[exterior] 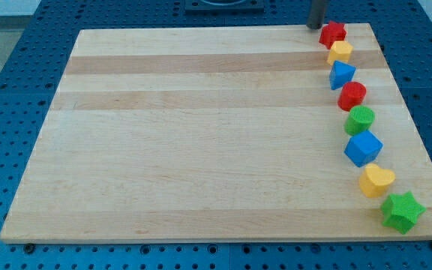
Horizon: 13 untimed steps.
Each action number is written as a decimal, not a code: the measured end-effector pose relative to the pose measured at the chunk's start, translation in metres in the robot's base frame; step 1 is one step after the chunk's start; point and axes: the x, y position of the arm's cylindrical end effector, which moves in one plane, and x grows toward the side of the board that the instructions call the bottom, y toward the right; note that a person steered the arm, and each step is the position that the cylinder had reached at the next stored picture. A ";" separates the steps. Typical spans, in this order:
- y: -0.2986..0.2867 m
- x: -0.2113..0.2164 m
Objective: Move the yellow heart towards the center of the board
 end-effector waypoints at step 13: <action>0.081 0.360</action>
